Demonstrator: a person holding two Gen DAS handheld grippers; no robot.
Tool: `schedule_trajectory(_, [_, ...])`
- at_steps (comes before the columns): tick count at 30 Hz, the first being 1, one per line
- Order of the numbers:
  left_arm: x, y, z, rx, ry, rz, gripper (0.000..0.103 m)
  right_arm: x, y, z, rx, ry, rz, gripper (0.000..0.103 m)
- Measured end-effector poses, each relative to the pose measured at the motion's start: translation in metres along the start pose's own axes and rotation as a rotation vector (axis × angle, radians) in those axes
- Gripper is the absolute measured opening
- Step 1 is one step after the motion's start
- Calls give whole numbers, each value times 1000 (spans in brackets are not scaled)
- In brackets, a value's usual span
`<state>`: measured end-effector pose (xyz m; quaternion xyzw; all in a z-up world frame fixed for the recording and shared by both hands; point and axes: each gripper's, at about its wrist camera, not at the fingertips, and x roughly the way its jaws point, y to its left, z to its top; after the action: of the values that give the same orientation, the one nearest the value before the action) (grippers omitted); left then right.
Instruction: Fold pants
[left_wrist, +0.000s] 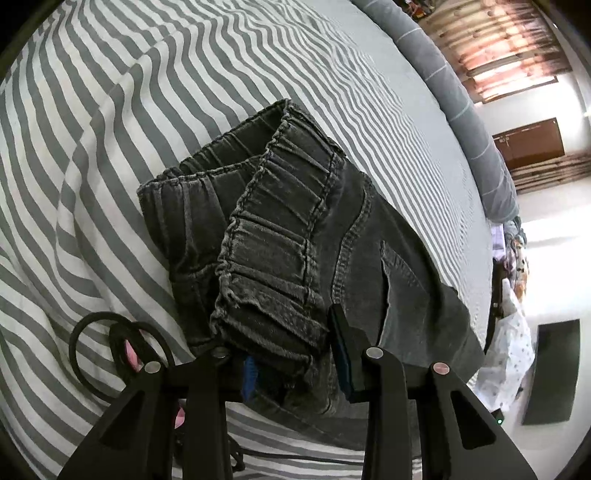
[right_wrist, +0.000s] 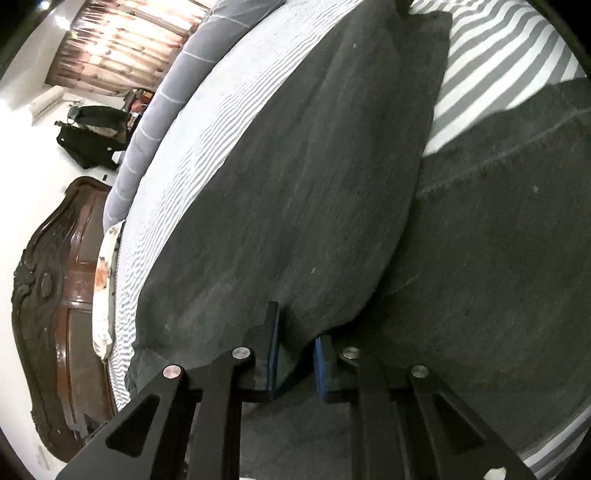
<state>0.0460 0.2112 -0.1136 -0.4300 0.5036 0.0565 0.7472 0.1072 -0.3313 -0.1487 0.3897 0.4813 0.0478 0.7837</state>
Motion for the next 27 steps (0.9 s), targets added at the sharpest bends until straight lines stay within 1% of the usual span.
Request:
schedule_trajectory(2, [0, 0, 3, -8, 0, -15, 34, 0, 1, 3, -12, 2, -7, 16])
schedule_trajectory(3, [-1, -2, 5, 0, -1, -14, 29, 0, 2, 4, -18, 1, -7, 15])
schedule_trajectory(4, [-2, -3, 6, 12, -9, -5, 25, -2, 2, 5, -24, -2, -7, 12])
schedule_trajectory(6, [-2, -8, 8, 38, -4, 21, 20, -3, 1, 5, -19, -4, -7, 7])
schedule_trajectory(7, [-1, -9, 8, 41, -3, 26, 19, -4, 1, 4, -16, -6, -6, 5])
schedule_trajectory(10, [-6, -16, 11, 82, -1, 55, 18, -10, 6, 0, -42, -19, -20, 4])
schedule_trajectory(12, [-14, -28, 17, 140, -11, 69, 18, -19, 14, -4, -71, -26, -22, 4])
schedule_trajectory(16, [-32, -48, 35, 251, -25, 71, 18, -36, 27, -17, -112, -39, -28, 4])
schedule_trajectory(19, [-35, -56, 42, 331, 6, 94, 18, -45, 31, -34, -123, -35, -42, 4])
schedule_trajectory(22, [-24, -50, 42, 385, 65, 151, 18, -49, 27, -55, -127, -16, -71, 4])
schedule_trajectory(25, [-7, -32, 40, 390, 105, 186, 18, -47, 18, -75, -130, 13, -96, 4])
schedule_trajectory(27, [0, -22, 40, 375, 111, 189, 18, -44, 8, -86, -101, 37, -97, 4])
